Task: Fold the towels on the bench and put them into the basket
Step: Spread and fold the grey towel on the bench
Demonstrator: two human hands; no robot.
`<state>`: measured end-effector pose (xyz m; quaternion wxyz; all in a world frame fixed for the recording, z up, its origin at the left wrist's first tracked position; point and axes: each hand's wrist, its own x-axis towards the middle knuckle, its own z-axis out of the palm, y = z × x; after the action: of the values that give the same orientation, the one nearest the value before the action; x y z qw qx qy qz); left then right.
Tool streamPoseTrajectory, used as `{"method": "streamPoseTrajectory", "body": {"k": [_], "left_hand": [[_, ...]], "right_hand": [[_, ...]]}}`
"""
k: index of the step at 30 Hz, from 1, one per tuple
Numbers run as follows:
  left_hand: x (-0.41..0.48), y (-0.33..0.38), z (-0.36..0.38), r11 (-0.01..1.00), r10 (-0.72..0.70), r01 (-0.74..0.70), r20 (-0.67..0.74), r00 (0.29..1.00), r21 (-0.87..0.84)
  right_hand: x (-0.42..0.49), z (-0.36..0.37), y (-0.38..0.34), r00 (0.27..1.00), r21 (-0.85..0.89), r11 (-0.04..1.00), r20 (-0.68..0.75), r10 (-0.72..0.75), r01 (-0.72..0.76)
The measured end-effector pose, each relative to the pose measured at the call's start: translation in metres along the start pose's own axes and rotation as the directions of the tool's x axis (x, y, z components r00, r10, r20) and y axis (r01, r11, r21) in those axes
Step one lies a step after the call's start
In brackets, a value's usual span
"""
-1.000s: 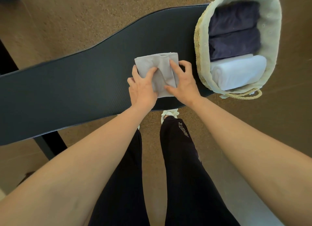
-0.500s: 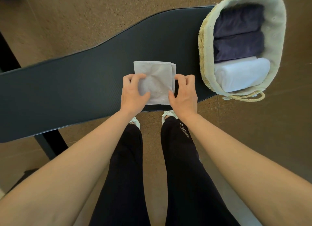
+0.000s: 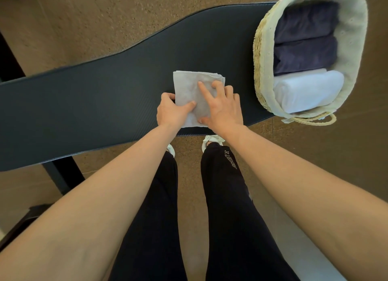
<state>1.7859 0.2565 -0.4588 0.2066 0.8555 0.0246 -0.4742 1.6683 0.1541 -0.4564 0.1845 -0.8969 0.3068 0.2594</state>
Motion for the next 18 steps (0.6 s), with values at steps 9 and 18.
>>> {"method": "streamPoseTrajectory", "body": {"k": [9, 18], "left_hand": [[-0.027, -0.003, 0.006, 0.957, 0.286, -0.285, 0.008, 0.958, -0.047], [-0.037, 0.012, 0.019, 0.892, 0.452, -0.447, 0.091, 0.887, -0.071]], "right_hand": [[0.015, -0.005, 0.007, 0.999, 0.070, 0.997, 0.048, -0.024, 0.021], [0.011, -0.018, 0.041, 0.998, 0.723, 0.688, 0.031, 0.059, -0.063]]}}
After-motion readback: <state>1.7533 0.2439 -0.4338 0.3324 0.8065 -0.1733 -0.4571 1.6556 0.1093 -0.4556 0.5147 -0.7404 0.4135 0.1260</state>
